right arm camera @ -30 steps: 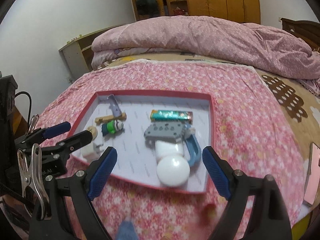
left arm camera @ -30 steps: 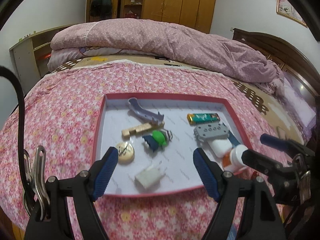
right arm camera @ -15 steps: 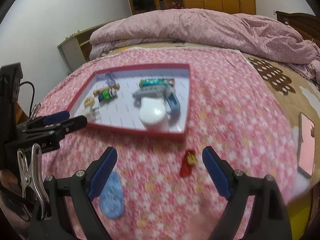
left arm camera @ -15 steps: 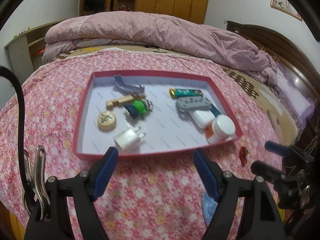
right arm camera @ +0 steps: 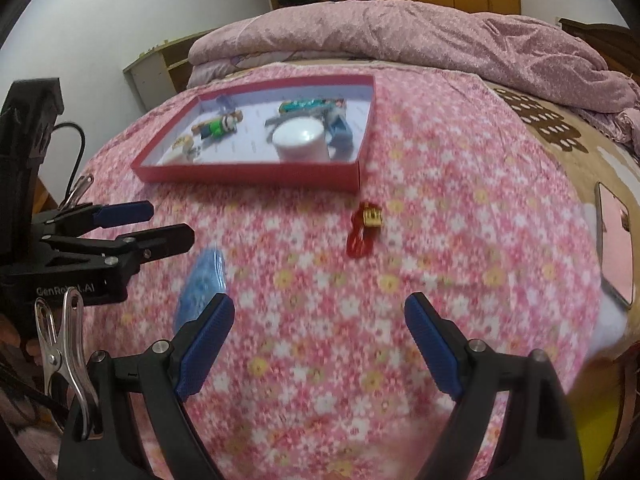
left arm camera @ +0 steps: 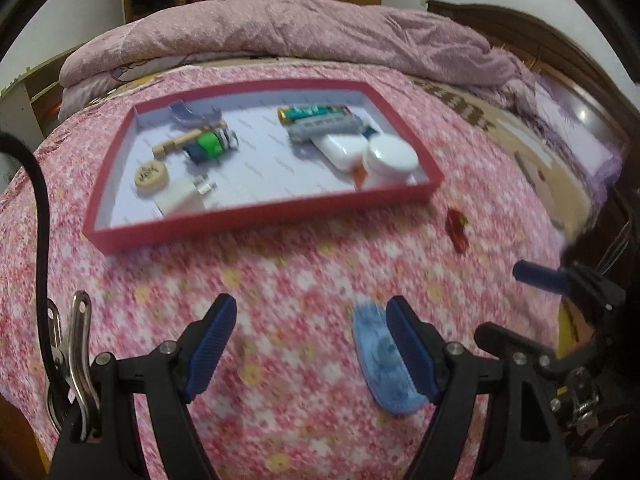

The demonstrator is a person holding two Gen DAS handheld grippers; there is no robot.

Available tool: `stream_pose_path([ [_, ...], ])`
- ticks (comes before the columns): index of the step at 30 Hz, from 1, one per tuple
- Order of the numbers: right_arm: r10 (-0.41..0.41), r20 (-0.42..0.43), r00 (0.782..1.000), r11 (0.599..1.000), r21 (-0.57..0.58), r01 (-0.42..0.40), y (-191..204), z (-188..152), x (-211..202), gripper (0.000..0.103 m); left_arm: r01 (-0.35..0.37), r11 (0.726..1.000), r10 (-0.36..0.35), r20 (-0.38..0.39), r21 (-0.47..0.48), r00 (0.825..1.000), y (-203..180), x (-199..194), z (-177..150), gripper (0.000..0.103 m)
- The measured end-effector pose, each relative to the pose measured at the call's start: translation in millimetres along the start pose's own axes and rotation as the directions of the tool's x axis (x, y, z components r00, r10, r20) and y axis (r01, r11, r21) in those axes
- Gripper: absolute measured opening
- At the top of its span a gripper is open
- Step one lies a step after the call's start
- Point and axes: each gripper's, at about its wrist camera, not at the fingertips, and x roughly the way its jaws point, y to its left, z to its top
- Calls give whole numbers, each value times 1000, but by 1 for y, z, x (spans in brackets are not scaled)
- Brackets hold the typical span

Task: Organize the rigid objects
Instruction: 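Move the left tool to the blue tape dispenser while the right tool approaches the red toy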

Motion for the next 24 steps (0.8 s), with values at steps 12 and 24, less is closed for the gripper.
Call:
stream_pose_path([
  [12,-4,20,1000,995,-95,6,-1,-33,-12,89,-23,992,27,-31,121,999,-47,10,-28,82],
  [24,-2,33,999,998,-64,5,-9,-28,-9,89,-100,993,101,-3,69,995,-13,15,-41,83],
])
